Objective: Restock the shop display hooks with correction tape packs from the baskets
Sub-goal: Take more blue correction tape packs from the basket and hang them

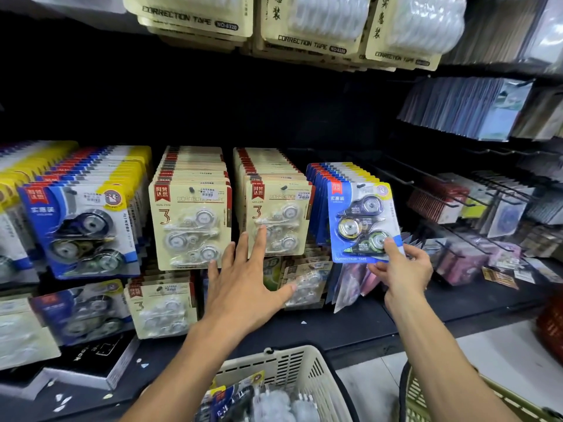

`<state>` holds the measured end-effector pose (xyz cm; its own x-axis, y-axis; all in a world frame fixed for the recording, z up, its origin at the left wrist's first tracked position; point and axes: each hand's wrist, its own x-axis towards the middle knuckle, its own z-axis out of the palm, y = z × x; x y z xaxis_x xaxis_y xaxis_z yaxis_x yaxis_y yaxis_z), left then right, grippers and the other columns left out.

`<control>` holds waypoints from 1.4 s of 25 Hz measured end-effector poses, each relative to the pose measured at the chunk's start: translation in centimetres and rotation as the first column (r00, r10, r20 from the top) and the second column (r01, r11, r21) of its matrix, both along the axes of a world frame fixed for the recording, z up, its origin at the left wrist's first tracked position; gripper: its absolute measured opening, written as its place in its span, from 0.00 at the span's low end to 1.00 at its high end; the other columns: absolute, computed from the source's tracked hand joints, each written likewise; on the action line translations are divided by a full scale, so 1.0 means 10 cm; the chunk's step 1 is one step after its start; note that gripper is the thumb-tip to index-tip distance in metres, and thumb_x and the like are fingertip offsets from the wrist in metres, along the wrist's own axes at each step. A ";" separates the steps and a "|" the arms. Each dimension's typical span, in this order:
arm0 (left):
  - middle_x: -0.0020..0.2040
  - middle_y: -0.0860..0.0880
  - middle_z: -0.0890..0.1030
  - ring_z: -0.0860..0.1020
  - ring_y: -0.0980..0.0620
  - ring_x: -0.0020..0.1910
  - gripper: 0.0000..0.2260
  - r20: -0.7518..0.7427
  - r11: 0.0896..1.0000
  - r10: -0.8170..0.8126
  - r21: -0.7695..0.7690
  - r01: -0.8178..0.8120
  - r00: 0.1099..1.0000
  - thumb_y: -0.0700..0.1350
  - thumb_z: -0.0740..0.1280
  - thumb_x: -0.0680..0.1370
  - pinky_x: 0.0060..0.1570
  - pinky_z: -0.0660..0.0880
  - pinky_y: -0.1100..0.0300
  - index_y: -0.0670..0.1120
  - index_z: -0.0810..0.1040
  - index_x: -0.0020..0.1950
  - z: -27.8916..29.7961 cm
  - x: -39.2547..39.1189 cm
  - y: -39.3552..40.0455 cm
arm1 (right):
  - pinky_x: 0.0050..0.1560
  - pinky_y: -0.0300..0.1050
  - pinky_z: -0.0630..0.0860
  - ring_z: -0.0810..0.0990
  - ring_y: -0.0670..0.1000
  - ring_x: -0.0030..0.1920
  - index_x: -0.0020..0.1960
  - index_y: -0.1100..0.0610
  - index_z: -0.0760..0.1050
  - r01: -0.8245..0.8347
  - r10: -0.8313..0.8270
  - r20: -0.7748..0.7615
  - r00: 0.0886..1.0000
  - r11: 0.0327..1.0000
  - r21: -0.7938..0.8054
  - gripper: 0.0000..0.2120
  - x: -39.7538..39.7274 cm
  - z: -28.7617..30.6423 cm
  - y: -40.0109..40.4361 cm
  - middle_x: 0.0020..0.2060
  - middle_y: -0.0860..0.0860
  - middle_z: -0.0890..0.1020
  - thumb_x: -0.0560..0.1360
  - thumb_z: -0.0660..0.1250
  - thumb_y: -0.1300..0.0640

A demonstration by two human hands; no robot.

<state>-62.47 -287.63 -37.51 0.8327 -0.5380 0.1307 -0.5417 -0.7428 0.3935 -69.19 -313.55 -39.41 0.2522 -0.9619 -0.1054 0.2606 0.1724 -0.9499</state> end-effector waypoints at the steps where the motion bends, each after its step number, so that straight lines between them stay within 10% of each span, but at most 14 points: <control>1: 0.84 0.51 0.41 0.44 0.47 0.83 0.49 0.002 1.000 -0.002 0.001 0.002 1.000 0.71 0.62 0.75 0.80 0.48 0.41 0.59 0.30 0.80 -0.01 0.00 0.00 | 0.29 0.46 0.83 0.77 0.51 0.28 0.57 0.57 0.69 -0.019 0.019 -0.002 1.000 0.999 0.035 0.16 0.02 0.00 -0.01 0.43 0.56 0.77 0.76 0.74 0.58; 5: 0.84 0.50 0.42 0.44 0.47 0.83 0.48 0.001 1.000 -0.017 0.003 0.017 1.000 0.71 0.62 0.76 0.80 0.48 0.42 0.59 0.30 0.80 -0.04 0.00 0.02 | 0.29 0.46 0.83 0.81 0.56 0.41 0.61 0.62 0.72 -0.217 0.187 0.129 0.974 0.932 0.289 0.13 0.01 -0.11 -0.15 0.54 0.61 0.78 0.78 0.70 0.63; 9: 0.84 0.50 0.42 0.45 0.46 0.83 0.48 -0.005 0.999 0.017 0.030 -0.017 1.000 0.71 0.62 0.76 0.80 0.49 0.42 0.60 0.31 0.80 -0.06 0.09 0.10 | 0.52 0.49 0.78 0.78 0.61 0.60 0.69 0.58 0.72 -0.352 0.351 0.062 0.935 0.882 0.314 0.18 0.05 -0.26 -0.09 0.62 0.55 0.73 0.81 0.66 0.56; 13: 0.84 0.48 0.47 0.48 0.44 0.83 0.48 -0.074 0.994 0.106 0.048 -0.103 0.992 0.70 0.65 0.75 0.79 0.50 0.40 0.57 0.38 0.83 -0.21 0.26 0.24 | 0.42 0.46 0.76 0.74 0.52 0.42 0.64 0.55 0.72 -0.381 0.449 -0.270 0.852 0.885 0.268 0.16 0.10 -0.46 0.28 0.55 0.52 0.74 0.78 0.70 0.54; 19: 0.81 0.47 0.60 0.61 0.43 0.79 0.44 -0.128 0.994 0.105 0.049 -0.100 0.986 0.63 0.68 0.77 0.74 0.63 0.43 0.52 0.45 0.84 -0.96 0.15 0.51 | 0.56 0.57 0.79 0.77 0.53 0.50 0.58 0.54 0.74 -0.557 0.521 -0.530 0.669 0.824 0.108 0.13 0.28 -1.06 1.03 0.53 0.55 0.78 0.76 0.72 0.56; 26: 0.75 0.43 0.70 0.69 0.40 0.73 0.34 -0.334 0.927 0.167 0.374 -0.032 0.928 0.57 0.69 0.78 0.68 0.71 0.45 0.49 0.60 0.80 -1.78 0.22 1.28 | 0.61 0.48 0.74 0.78 0.57 0.60 0.66 0.57 0.75 -0.943 0.380 -0.912 0.154 0.332 -0.022 0.23 0.02 -2.51 2.05 0.61 0.54 0.81 0.72 0.71 0.60; 31: 0.74 0.46 0.71 0.70 0.43 0.71 0.28 -0.359 0.945 0.209 0.314 -0.093 0.910 0.46 0.68 0.79 0.67 0.71 0.51 0.47 0.64 0.78 -2.42 0.14 1.62 | 0.71 0.51 0.65 0.68 0.58 0.71 0.76 0.53 0.64 -0.989 0.147 -0.984 0.099 0.126 -0.081 0.31 0.17 -2.87 2.23 0.73 0.53 0.70 0.75 0.66 0.59; 35: 0.77 0.49 0.65 0.63 0.46 0.75 0.35 -0.278 0.904 0.183 0.424 -0.051 0.943 0.49 0.68 0.79 0.71 0.62 0.51 0.50 0.54 0.81 -2.73 0.19 1.51 | 0.64 0.50 0.70 0.72 0.58 0.66 0.76 0.51 0.61 -0.986 0.161 -0.986 0.033 0.168 -0.006 0.32 0.35 -3.04 2.23 0.70 0.50 0.72 0.75 0.66 0.64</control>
<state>-60.61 -272.56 -64.83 0.8555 -0.3841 -0.3473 -0.3434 -0.9228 0.1747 -65.70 -291.22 -69.86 0.9391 -0.2238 -0.2606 -0.3181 -0.8530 -0.4137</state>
